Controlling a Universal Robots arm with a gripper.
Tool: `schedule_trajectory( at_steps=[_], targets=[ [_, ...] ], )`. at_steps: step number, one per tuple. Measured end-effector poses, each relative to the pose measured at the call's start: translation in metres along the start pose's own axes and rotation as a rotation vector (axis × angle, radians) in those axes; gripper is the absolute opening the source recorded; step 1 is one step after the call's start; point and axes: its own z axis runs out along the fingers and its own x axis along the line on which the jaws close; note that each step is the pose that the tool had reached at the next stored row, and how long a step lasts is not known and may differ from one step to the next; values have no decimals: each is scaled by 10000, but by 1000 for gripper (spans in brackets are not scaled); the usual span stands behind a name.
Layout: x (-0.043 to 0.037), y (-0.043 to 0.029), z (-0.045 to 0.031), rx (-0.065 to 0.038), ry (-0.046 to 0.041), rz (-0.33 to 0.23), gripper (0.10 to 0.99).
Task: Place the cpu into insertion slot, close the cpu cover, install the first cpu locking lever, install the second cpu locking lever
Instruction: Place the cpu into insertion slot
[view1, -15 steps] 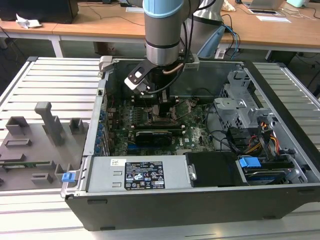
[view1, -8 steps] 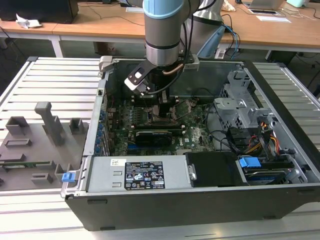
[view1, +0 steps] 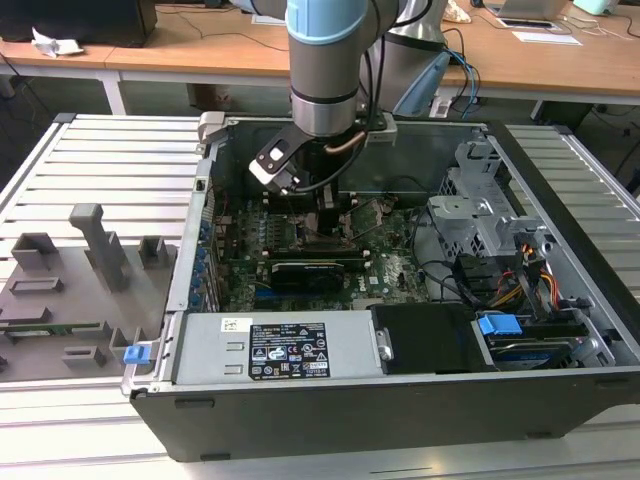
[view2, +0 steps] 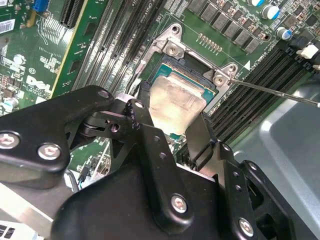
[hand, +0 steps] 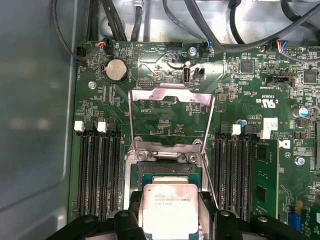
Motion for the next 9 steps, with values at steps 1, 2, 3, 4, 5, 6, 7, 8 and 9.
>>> schedule_trajectory(
  at_steps=[1,2,3,4,5,6,7,8,9],
  targets=[
    [1,-1,7,-2,-5,64,529],
    [1,-1,13,-5,-9,127,529],
    [0,-1,20,-8,-15,207,529],
    [0,-2,28,-9,-20,271,529],
    [0,-3,41,-10,-23,311,529],
    [-1,-4,55,-10,-23,326,529],
    [-1,-5,64,-11,-25,339,529],
    [-1,-5,75,-12,-27,374,529],
    [-2,-6,84,-14,-30,424,529]
  ],
)
